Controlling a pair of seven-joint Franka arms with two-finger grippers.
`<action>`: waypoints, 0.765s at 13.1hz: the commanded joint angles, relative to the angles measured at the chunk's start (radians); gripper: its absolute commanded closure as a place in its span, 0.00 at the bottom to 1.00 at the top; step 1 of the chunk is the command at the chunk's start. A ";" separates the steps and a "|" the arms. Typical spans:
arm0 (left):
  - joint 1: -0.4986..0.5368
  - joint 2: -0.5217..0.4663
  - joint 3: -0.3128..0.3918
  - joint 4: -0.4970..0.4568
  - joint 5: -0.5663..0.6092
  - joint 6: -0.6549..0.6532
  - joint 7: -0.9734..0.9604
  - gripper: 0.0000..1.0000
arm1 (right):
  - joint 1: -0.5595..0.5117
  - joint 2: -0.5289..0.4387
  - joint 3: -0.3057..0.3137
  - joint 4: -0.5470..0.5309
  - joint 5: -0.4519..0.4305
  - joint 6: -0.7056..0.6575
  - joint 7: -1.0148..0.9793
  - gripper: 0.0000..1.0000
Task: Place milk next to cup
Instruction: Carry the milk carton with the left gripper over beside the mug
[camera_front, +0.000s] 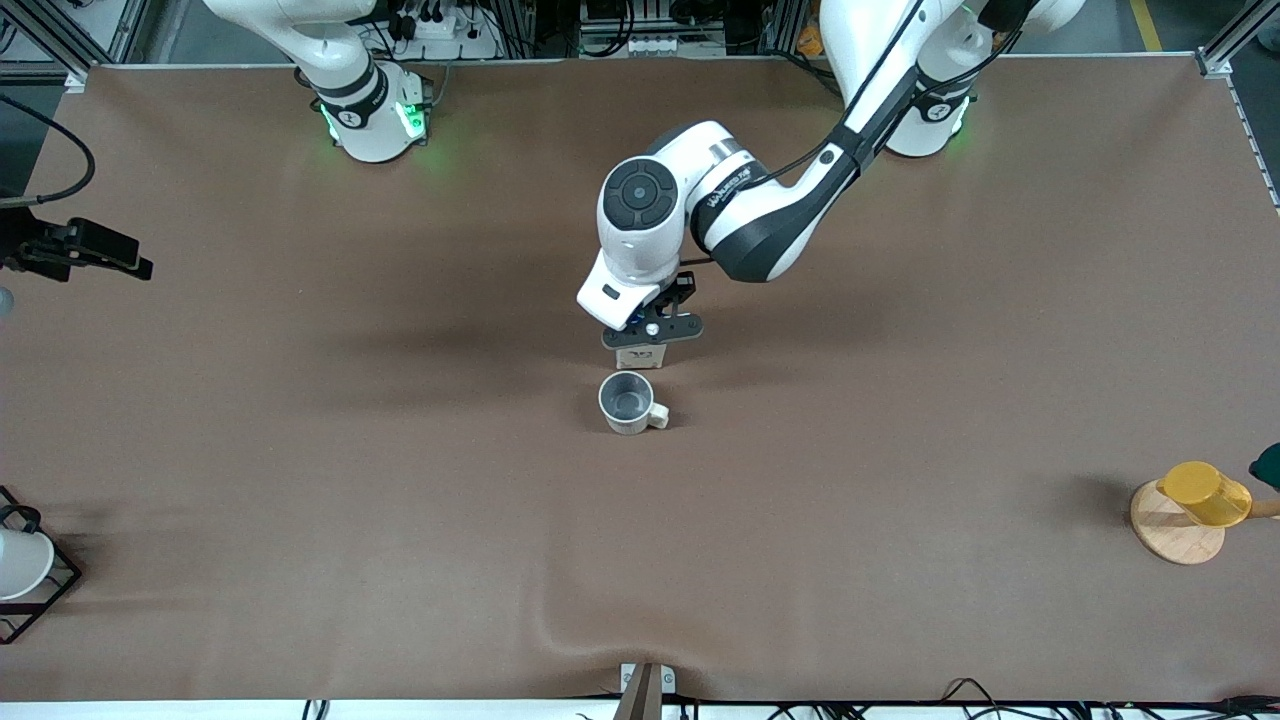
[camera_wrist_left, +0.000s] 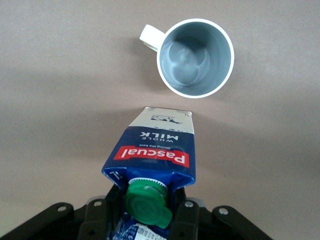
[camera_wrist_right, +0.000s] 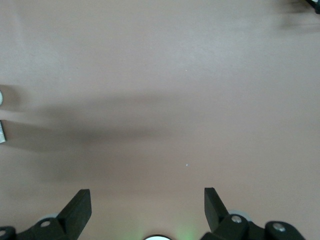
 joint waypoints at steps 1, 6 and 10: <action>-0.017 0.021 0.013 0.035 0.019 0.003 0.001 0.64 | -0.019 -0.006 0.008 0.007 0.026 0.002 0.005 0.00; -0.017 0.025 0.022 0.035 0.021 0.026 0.019 0.64 | -0.017 -0.009 0.008 0.010 0.029 0.016 0.004 0.00; -0.018 0.028 0.034 0.035 0.021 0.036 0.039 0.63 | -0.017 -0.009 0.009 0.013 0.029 0.017 0.002 0.00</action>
